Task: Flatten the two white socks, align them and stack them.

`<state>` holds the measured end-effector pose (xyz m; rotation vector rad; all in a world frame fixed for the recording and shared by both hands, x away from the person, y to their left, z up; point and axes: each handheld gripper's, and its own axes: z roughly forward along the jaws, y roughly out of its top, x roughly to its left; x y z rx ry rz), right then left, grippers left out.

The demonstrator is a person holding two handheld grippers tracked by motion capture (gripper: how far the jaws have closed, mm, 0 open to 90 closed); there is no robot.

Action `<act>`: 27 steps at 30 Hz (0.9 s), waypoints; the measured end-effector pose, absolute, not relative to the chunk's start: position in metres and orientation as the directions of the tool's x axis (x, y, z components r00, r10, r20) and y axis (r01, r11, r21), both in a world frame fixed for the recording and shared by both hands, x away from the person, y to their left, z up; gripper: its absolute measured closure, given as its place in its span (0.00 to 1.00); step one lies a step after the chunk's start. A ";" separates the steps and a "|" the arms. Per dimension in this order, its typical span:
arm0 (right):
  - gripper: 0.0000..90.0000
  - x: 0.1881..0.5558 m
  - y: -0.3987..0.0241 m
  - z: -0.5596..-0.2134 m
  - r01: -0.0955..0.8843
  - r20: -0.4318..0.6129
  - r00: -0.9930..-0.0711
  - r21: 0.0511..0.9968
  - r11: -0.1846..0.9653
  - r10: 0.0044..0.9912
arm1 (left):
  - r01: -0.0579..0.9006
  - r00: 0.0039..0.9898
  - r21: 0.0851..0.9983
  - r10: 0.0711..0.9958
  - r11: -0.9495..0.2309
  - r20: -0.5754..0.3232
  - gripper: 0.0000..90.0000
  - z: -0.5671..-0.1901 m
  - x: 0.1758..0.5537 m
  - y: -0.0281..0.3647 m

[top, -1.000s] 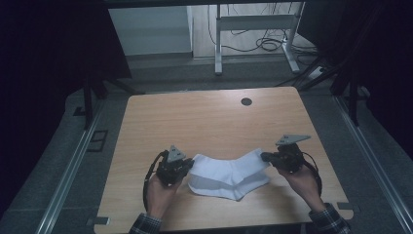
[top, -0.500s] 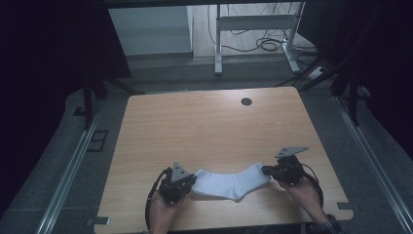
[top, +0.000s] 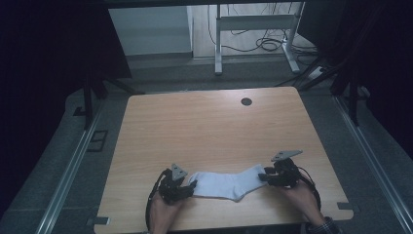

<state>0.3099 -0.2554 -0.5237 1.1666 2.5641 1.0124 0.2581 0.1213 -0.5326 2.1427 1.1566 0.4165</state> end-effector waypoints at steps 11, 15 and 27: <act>0.88 0.307 -0.257 -0.525 0.639 0.197 -0.678 0.635 0.434 0.708 | 0.634 0.599 0.678 0.791 -0.373 -0.125 0.92 -0.534 0.263 0.120; 0.88 0.312 -0.256 -0.517 0.627 0.186 -0.677 0.652 0.426 0.712 | 0.620 0.593 0.695 0.797 -0.363 -0.114 0.93 -0.523 0.274 0.122; 0.88 0.353 -0.245 -0.492 0.600 0.163 -0.661 0.701 0.386 0.733 | 0.595 0.573 0.715 0.818 -0.367 -0.057 0.93 -0.491 0.328 0.128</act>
